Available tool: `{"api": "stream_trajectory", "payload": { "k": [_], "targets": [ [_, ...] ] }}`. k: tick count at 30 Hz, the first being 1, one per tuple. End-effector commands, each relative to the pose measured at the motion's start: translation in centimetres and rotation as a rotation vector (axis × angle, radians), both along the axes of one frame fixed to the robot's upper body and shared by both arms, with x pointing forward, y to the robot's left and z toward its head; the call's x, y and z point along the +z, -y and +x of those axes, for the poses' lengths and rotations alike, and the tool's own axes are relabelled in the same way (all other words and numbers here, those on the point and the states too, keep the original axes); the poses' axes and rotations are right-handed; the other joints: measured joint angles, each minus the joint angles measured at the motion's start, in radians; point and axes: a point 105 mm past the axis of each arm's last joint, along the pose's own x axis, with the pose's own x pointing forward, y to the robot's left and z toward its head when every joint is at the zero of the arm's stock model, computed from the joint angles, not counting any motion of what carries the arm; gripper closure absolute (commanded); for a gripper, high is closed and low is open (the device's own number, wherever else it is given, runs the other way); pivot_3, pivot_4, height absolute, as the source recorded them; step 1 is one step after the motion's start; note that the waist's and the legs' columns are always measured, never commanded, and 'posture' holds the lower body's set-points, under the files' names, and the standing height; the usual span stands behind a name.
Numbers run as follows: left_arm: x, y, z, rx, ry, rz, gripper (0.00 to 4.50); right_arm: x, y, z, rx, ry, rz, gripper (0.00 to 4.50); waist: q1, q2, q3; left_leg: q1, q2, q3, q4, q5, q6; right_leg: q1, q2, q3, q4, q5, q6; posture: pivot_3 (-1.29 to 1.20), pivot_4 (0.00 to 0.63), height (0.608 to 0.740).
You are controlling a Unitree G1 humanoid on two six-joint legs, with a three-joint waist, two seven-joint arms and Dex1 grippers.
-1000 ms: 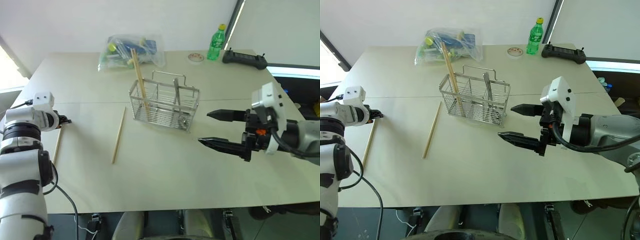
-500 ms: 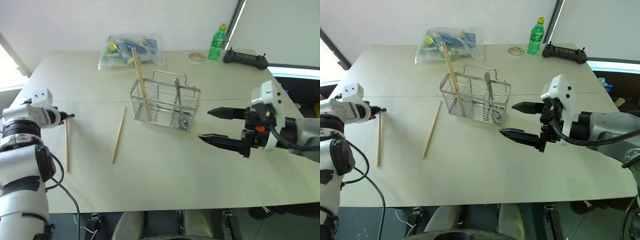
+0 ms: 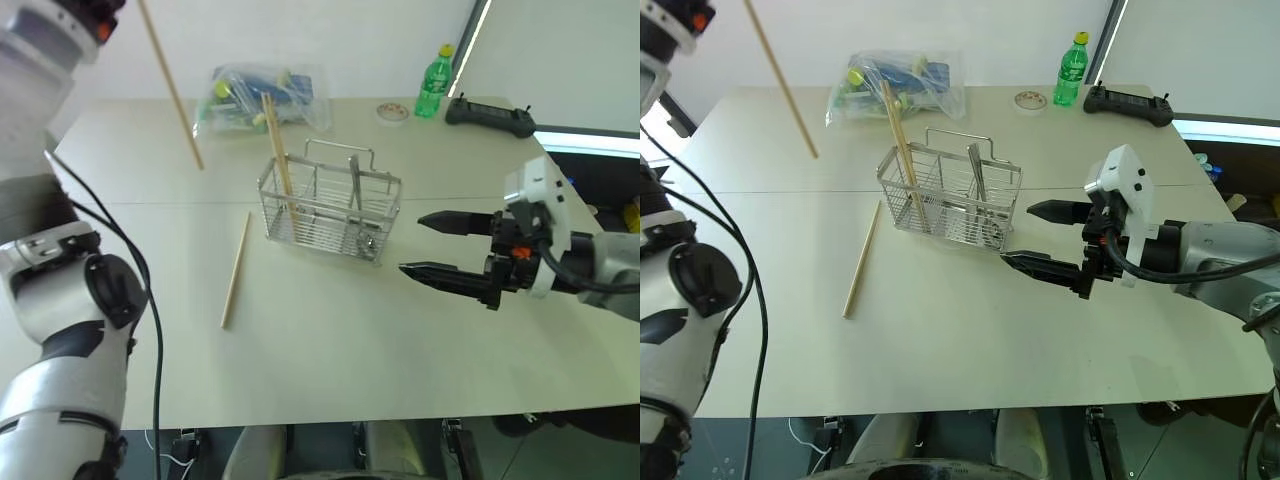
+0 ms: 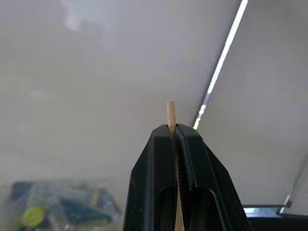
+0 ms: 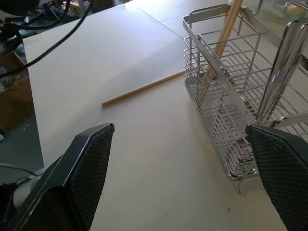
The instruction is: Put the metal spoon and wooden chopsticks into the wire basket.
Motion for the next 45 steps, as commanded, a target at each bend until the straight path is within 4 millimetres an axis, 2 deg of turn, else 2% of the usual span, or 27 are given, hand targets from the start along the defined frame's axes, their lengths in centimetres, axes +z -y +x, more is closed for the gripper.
{"api": "stream_trajectory", "payload": {
  "k": [1, 3, 8, 16, 21, 28, 36, 45],
  "targets": [
    [1.2, 4.1, -1.4, -0.113, 0.081, 0.074, 4.46, 0.7, -0.3, -0.4, 0.010, 0.038, 0.025, 0.00, 0.001, 0.001, 0.000, 0.000, 0.000, 0.000, 0.001, 0.000, 0.000, 0.001, 0.000, 0.000, 0.000, 0.000, 0.000, 0.00, 0.150, 0.702],
    [0.5, 6.0, -1.1, -0.144, 0.084, 0.120, 4.46, 0.7, -0.4, -0.4, 0.003, 0.040, 0.031, 0.00, 0.000, 0.001, 0.000, 0.000, 0.001, 0.000, 0.004, 0.000, 0.000, 0.003, 0.001, 0.000, 0.000, 0.000, 0.000, 0.00, 0.150, 0.702],
    [-1.3, 8.8, -0.4, -0.169, 0.110, 0.225, 4.46, 0.9, -0.1, -0.6, -0.027, 0.046, 0.049, 0.00, -0.004, 0.002, 0.000, 0.000, 0.001, 0.001, 0.009, 0.000, 0.000, 0.003, 0.003, 0.001, 0.000, 0.001, 0.000, 0.00, 0.150, 0.702],
    [-1.9, 10.3, 1.4, -0.189, 0.125, 0.226, 4.46, 1.0, -0.1, -1.1, -0.061, 0.051, 0.066, 0.00, 0.000, 0.003, 0.000, -0.003, 0.001, 0.000, 0.009, -0.001, 0.001, 0.002, 0.004, 0.001, 0.000, 0.001, 0.000, 0.00, 0.150, 0.702],
    [-2.0, 10.6, 2.5, -0.190, 0.120, 0.198, 4.46, 1.3, 0.0, -1.0, -0.081, 0.057, 0.078, 0.00, 0.000, 0.003, 0.000, -0.004, 0.001, 0.000, 0.011, -0.001, 0.002, 0.002, 0.004, 0.001, -0.002, 0.002, 0.000, 0.00, 0.150, 0.702],
    [-3.5, 11.0, 3.6, -0.183, 0.115, 0.188, 4.46, 1.6, 0.0, -1.1, -0.088, 0.059, 0.088, 0.00, -0.001, 0.003, 0.000, -0.005, 0.001, 0.000, 0.010, -0.001, 0.003, 0.002, 0.004, 0.001, -0.002, 0.002, 0.001, 0.00, 0.150, 0.702],
    [-7.3, 11.6, 2.6, -0.204, 0.093, 0.292, 4.46, 1.9, 0.2, -0.9, -0.099, 0.057, 0.099, 0.00, 0.000, 0.005, -0.001, -0.005, 0.002, 0.000, 0.011, -0.002, 0.003, 0.002, 0.004, 0.001, -0.003, 0.002, 0.000, 0.00, 0.150, 0.702],
    [-8.3, 10.9, 1.9, -0.172, 0.050, 0.277, 4.46, 2.0, 0.5, -0.1, -0.124, 0.077, 0.097, 0.00, 0.000, 0.005, -0.001, -0.005, 0.001, -0.001, 0.011, -0.002, 0.003, 0.002, 0.004, 0.001, -0.003, 0.002, 0.000, 0.00, 0.150, 0.702]
  ]
}}
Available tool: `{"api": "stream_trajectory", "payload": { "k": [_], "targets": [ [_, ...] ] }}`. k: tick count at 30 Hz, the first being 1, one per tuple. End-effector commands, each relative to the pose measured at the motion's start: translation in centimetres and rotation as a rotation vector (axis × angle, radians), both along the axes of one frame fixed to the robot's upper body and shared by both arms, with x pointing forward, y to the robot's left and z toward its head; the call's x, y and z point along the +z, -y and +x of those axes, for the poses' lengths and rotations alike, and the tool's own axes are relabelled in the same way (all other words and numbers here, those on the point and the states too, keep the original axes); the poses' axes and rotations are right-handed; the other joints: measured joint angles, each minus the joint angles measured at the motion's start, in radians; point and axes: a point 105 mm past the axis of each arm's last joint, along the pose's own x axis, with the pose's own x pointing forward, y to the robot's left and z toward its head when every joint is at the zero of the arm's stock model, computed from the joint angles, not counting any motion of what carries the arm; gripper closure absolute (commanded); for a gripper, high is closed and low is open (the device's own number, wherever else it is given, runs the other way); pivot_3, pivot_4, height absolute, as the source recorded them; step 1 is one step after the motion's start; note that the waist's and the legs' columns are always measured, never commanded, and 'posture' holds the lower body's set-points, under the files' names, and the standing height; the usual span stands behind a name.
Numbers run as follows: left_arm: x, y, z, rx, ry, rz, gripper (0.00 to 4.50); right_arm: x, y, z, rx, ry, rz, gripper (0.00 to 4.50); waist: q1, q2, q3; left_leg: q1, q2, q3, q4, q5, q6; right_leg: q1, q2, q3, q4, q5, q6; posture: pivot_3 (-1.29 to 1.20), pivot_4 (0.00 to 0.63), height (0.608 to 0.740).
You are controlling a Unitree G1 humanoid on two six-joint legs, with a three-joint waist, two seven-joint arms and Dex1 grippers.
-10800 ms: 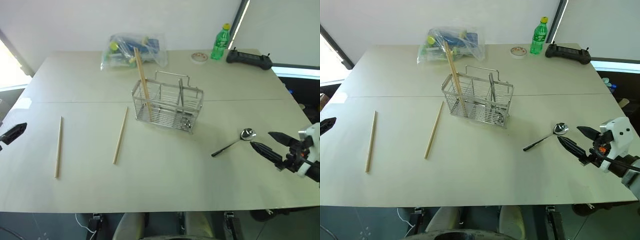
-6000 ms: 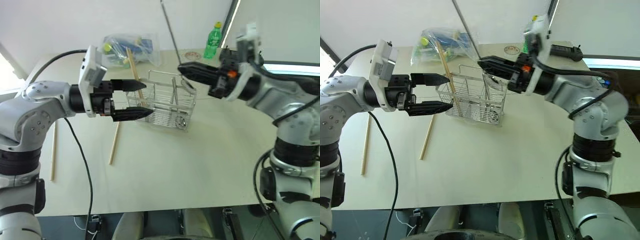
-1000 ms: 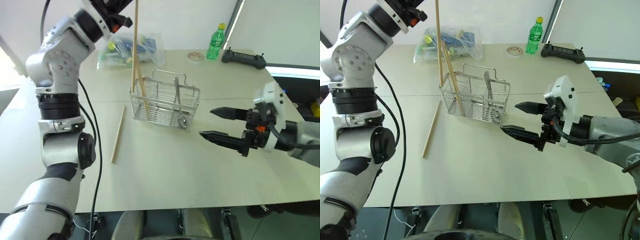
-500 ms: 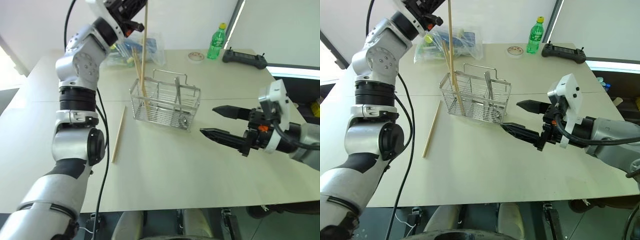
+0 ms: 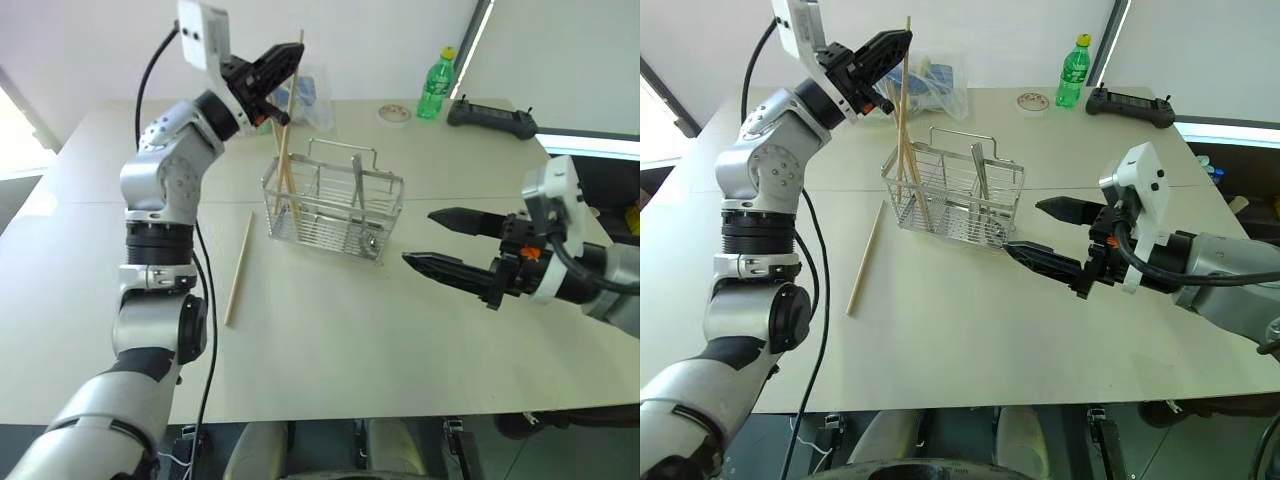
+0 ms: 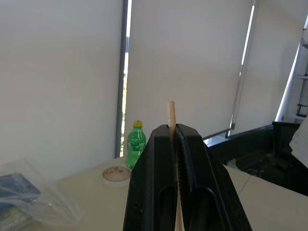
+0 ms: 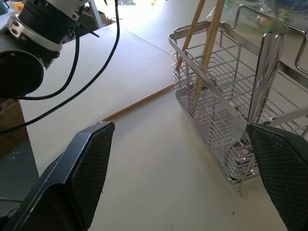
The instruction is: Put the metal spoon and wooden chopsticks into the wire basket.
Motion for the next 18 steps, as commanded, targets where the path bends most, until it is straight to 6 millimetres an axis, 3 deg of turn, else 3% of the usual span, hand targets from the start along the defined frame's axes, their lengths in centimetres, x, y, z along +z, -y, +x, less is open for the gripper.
{"api": "stream_trajectory", "payload": {
  "k": [1, 4, 7, 8, 10, 16, 18],
  "targets": [
    [1.0, -0.2, -0.8, 0.002, 0.026, -0.028, 4.17, 1.4, 0.3, 0.7, -0.032, 0.078, 0.011, 0.00, 0.000, 0.000, 0.000, 0.000, 0.000, 0.000, 0.000, 0.000, 0.000, 0.000, 0.000, 0.000, 0.000, 0.000, 0.000, 0.00, 0.150, 0.702],
    [1.1, -0.1, -1.2, -0.006, 0.023, -0.035, 3.14, 1.5, 0.6, 1.3, -0.056, 0.086, 0.018, 0.00, -0.001, 0.000, 0.000, 0.000, 0.000, 0.000, 0.000, 0.000, 0.000, 0.000, 0.000, 0.000, 0.000, 0.000, 0.000, 0.00, 0.150, 0.702],
    [1.4, -0.1, -1.4, -0.007, 0.023, -0.039, 1.65, 1.4, 0.5, 1.4, -0.051, 0.086, 0.015, 0.00, -0.001, 0.000, 0.000, 0.000, 0.000, 0.000, 0.000, 0.000, 0.000, 0.000, 0.000, 0.000, 0.000, 0.000, 0.000, 0.00, 0.150, 0.702],
    [1.6, -0.3, -1.4, -0.004, 0.023, -0.044, 0.95, 1.4, 0.5, 1.4, -0.049, 0.086, 0.015, 0.00, -0.001, 0.000, 0.000, 0.000, 0.000, 0.000, 0.000, 0.000, 0.000, 0.000, 0.000, 0.000, 0.000, 0.000, 0.000, 0.00, 0.150, 0.702],
    [1.8, -0.5, -1.5, 0.001, 0.022, -0.055, 0.08, 1.4, 0.4, 1.4, -0.043, 0.085, 0.019, 0.00, -0.001, 0.000, 0.000, 0.000, 0.000, 0.000, 0.000, 0.000, 0.000, 0.000, 0.000, 0.000, -0.001, 0.000, 0.000, 0.00, 0.150, 0.702],
    [2.5, -1.1, -1.7, 0.024, 0.027, -0.060, 0.08, 1.2, 0.4, 1.5, -0.036, 0.083, 0.020, 0.00, -0.001, 0.000, 0.000, 0.000, 0.000, 0.000, 0.000, 0.000, 0.000, 0.000, 0.001, 0.000, -0.001, 0.001, 0.000, 0.00, 0.150, 0.702],
    [3.7, -1.9, -2.0, 0.042, 0.033, -0.075, 0.08, 1.2, 0.4, 1.5, -0.035, 0.081, 0.020, 0.00, -0.002, 0.000, 0.000, 0.000, 0.000, 0.000, 0.000, 0.000, 0.000, 0.000, 0.001, 0.000, -0.001, 0.001, 0.000, 0.00, 0.150, 0.702]
  ]
}}
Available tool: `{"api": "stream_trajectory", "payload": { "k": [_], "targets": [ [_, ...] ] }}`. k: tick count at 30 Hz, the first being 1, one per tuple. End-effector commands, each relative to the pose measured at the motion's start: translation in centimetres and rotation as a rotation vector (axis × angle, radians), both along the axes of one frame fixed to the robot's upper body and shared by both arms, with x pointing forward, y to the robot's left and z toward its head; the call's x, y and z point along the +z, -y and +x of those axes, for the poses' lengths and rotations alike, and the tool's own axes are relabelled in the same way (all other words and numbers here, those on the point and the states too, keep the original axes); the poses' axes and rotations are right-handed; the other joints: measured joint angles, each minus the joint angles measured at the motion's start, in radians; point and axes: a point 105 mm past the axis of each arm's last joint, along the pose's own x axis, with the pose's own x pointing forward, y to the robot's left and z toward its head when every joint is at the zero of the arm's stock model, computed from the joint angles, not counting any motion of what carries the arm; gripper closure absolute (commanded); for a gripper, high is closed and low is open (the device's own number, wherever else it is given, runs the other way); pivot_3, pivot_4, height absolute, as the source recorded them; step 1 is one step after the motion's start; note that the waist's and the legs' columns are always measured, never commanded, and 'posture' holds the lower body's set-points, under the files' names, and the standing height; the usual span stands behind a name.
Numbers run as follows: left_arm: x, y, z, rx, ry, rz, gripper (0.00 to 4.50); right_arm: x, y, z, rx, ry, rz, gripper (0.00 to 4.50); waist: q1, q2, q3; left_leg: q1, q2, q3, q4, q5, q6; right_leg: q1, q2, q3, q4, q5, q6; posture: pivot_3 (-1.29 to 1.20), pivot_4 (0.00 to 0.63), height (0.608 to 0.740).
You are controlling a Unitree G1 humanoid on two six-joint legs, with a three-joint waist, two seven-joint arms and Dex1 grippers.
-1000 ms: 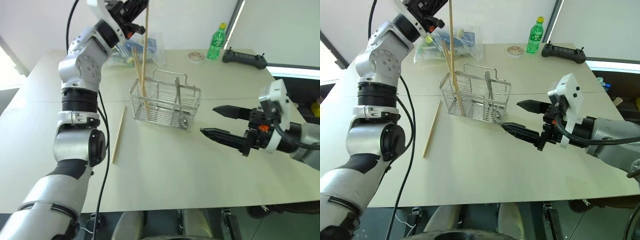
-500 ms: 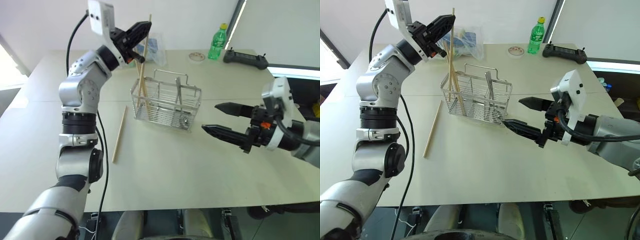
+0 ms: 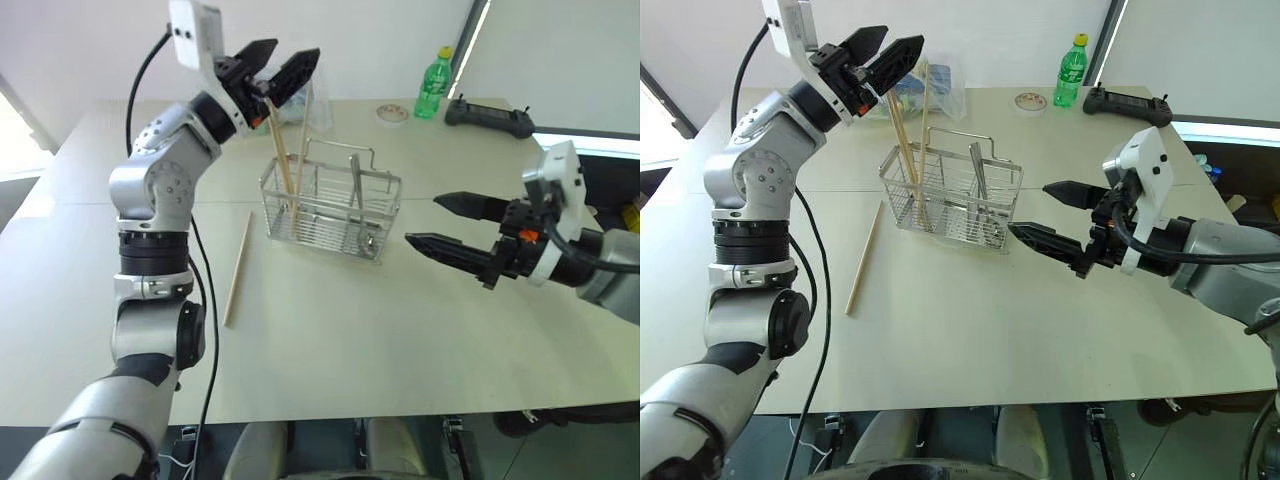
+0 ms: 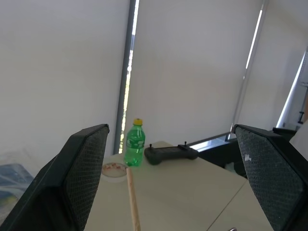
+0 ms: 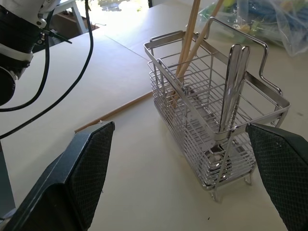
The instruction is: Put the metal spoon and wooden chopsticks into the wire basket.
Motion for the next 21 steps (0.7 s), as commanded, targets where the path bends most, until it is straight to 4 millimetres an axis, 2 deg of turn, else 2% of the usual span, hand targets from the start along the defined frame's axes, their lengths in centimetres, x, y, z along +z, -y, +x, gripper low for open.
{"api": "stream_trajectory", "payload": {
  "k": [1, 4, 7, 9, 11, 13, 17, 21],
  "targets": [
    [4.3, -1.6, -1.8, 0.022, 0.095, -0.041, 0.08, 0.8, -0.2, -0.1, 0.013, 0.045, 0.014, 0.00, -0.001, 0.000, 0.000, 0.000, 0.000, 0.000, 0.000, 0.000, 0.000, 0.000, 0.000, 0.000, 0.000, 0.000, 0.000, 0.00, 0.150, 0.702],
    [7.1, -3.7, -2.7, 0.068, 0.059, -0.033, 0.08, 0.6, -0.2, -0.1, 0.015, 0.040, 0.012, 0.00, -0.002, 0.000, 0.001, 0.000, 0.000, 0.000, 0.000, 0.000, 0.000, -0.001, 0.001, 0.000, 0.000, 0.000, 0.000, 0.00, 0.150, 0.702],
    [6.8, -6.0, -2.0, 0.196, -0.059, 0.033, 0.08, 0.5, -0.2, -0.1, 0.014, 0.037, 0.014, 0.00, -0.006, 0.001, 0.000, 0.000, 0.000, 0.000, -0.001, 0.000, 0.000, -0.001, 0.002, 0.000, 0.000, 0.000, 0.000, 0.00, 0.150, 0.702],
    [5.1, -8.0, -0.8, 0.322, -0.207, 0.073, 0.08, 0.3, -0.2, -0.2, 0.012, 0.035, 0.017, 0.00, -0.005, 0.005, -0.002, 0.001, 0.000, 0.000, -0.001, 0.000, 0.000, 0.000, 0.002, 0.000, 0.000, 0.000, 0.000, 0.00, 0.150, 0.702],
    [1.5, -10.8, 0.6, 0.502, -0.422, 0.115, 0.08, 0.1, -0.2, -0.2, 0.011, 0.029, 0.019, 0.00, 0.002, 0.005, -0.002, 0.003, 0.000, 0.000, -0.001, 0.000, 0.000, 0.002, 0.002, 0.000, 0.001, 0.000, 0.001, 0.00, 0.150, 0.702],
    [-2.2, -12.7, 1.1, 0.630, -0.587, 0.168, 0.08, -0.1, -0.3, -0.2, 0.012, 0.024, 0.023, 0.00, -0.001, 0.005, -0.002, 0.004, 0.000, 0.000, 0.000, 0.000, 0.000, 0.002, 0.002, 0.000, 0.003, -0.001, 0.002, 0.00, 0.150, 0.702],
    [-7.6, -12.9, 1.0, 0.659, -0.787, 0.226, 0.08, -0.4, -0.4, 0.0, 0.017, 0.015, 0.029, 0.00, -0.001, 0.003, -0.001, 0.005, 0.000, -0.001, 0.000, 0.000, 0.000, 0.001, 0.003, 0.001, 0.006, -0.002, 0.003, 0.00, 0.150, 0.702],
    [-10.4, -11.5, 0.8, 0.620, -0.870, 0.278, 0.08, -0.5, -0.8, 0.0, 0.029, 0.009, 0.036, 0.00, 0.001, 0.003, -0.001, 0.001, 0.000, -0.001, 0.000, 0.000, -0.001, -0.001, 0.003, 0.001, 0.005, 0.000, 0.000, 0.00, 0.150, 0.702]
  ]
}}
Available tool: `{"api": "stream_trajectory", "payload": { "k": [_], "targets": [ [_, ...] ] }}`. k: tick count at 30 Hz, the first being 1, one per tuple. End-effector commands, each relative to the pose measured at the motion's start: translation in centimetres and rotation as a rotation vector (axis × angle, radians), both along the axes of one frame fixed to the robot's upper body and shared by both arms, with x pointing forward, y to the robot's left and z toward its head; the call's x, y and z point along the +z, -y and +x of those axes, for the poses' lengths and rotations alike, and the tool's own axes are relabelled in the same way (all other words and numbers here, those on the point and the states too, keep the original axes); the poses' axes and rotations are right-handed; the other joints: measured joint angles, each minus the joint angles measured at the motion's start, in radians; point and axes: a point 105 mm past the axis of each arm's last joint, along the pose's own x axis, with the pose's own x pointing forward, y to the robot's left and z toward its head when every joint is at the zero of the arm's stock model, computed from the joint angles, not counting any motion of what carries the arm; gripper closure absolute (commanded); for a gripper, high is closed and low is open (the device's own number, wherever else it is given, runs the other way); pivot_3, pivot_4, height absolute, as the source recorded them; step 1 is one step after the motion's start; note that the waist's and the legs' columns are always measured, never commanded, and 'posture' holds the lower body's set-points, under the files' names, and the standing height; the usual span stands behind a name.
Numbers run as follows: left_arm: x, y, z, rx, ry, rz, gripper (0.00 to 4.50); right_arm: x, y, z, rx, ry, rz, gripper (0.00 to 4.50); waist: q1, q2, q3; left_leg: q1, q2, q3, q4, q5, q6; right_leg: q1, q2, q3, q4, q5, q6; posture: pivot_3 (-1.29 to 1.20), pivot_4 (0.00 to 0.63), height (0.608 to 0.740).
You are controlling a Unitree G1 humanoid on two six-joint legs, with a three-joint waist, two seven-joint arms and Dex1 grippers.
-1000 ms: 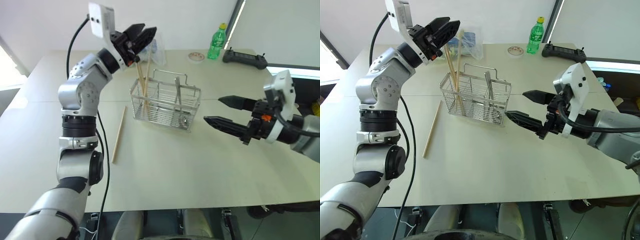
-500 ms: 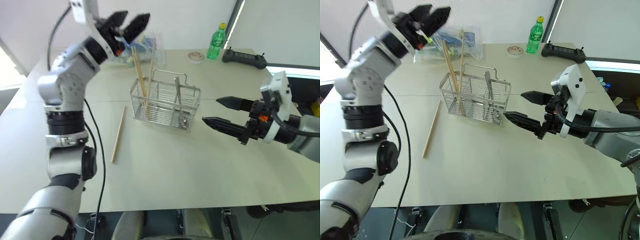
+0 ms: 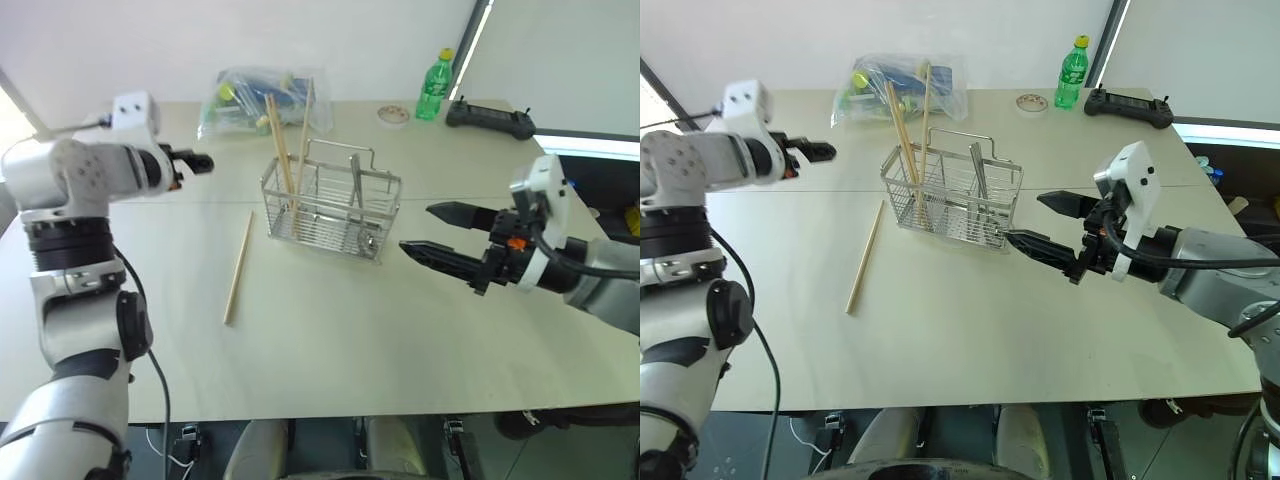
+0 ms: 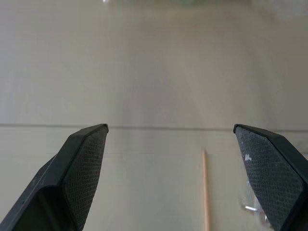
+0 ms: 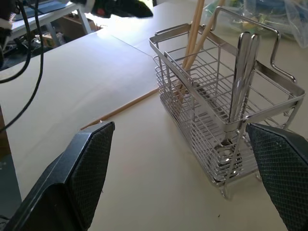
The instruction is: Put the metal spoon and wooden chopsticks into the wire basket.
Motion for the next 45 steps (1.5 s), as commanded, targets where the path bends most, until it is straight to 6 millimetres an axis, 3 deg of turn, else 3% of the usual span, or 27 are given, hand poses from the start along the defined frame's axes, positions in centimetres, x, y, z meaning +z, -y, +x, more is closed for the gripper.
{"api": "stream_trajectory", "payload": {
  "k": [1, 8, 16, 28, 34, 38, 44, 45],
  "targets": [
    [0.5, 1.2, -0.2, -0.028, 0.011, 0.030, 0.08, 0.9, -0.4, -0.1, 0.017, 0.047, 0.013, 0.00, 0.000, 0.000, 0.000, -0.001, 0.000, 0.000, 0.000, 0.000, 0.000, 0.000, 0.000, 0.000, 0.000, 0.000, 0.000, 0.00, 0.150, 0.702],
    [-2.3, 4.0, -0.2, -0.131, -0.096, 0.061, 0.08, 0.4, -1.2, -0.2, 0.023, 0.047, 0.029, 0.00, -0.001, 0.000, 0.000, -0.001, 0.000, 0.000, 0.000, 0.000, 0.000, -0.001, -0.001, 0.000, 0.000, 0.000, 0.000, 0.00, 0.150, 0.702],
    [-5.4, 4.2, 0.4, -0.173, -0.144, 0.187, 0.08, 0.4, -1.3, -0.7, 0.003, 0.052, 0.039, 0.00, 0.000, 0.001, -0.001, 0.000, 0.000, 0.001, 0.000, 0.000, 0.000, 0.000, -0.001, 0.000, 0.000, 0.000, 0.000, 0.00, 0.150, 0.702],
    [-8.0, 6.6, 1.8, -0.236, -0.191, 0.136, 0.08, 0.5, -1.4, -1.1, -0.018, 0.052, 0.053, 0.00, 0.000, 0.001, -0.001, -0.002, 0.000, 0.000, 0.000, 0.000, 0.000, -0.001, -0.003, 0.000, -0.002, 0.000, 0.000, 0.00, 0.150, 0.702],
    [-9.3, 6.5, 1.9, -0.234, -0.223, 0.151, 0.08, 0.5, -1.3, -1.0, -0.031, 0.052, 0.049, 0.00, 0.001, 0.002, -0.001, -0.001, 0.000, 0.001, 0.000, 0.000, 0.000, 0.000, -0.003, 0.000, -0.001, 0.000, 0.000, 0.00, 0.150, 0.702],
    [-9.5, 6.3, 2.0, -0.224, -0.238, 0.127, 1.42, 0.4, -1.2, -1.1, -0.034, 0.047, 0.041, 0.00, 0.001, 0.002, -0.001, -0.001, 0.000, 0.001, 0.000, 0.000, 0.000, 0.000, -0.003, 0.000, -0.001, 0.000, 0.000, 0.00, 0.150, 0.702],
    [-9.4, 6.2, 2.1, -0.220, -0.243, 0.113, 4.45, 0.1, -1.1, -1.4, -0.021, 0.031, 0.017, 0.00, 0.003, 0.002, -0.001, -0.001, 0.000, 0.001, 0.000, 0.000, 0.000, 0.001, -0.003, 0.000, -0.002, 0.000, 0.000, 0.00, 0.150, 0.702],
    [-9.3, 6.2, 2.1, -0.220, -0.242, 0.110, 4.45, 0.0, -1.0, -1.4, -0.021, 0.029, 0.014, 0.00, 0.002, 0.002, -0.001, -0.001, 0.000, 0.001, 0.000, 0.000, 0.000, 0.001, -0.003, 0.000, -0.002, 0.000, 0.000, 0.00, 0.150, 0.702]
  ]
}}
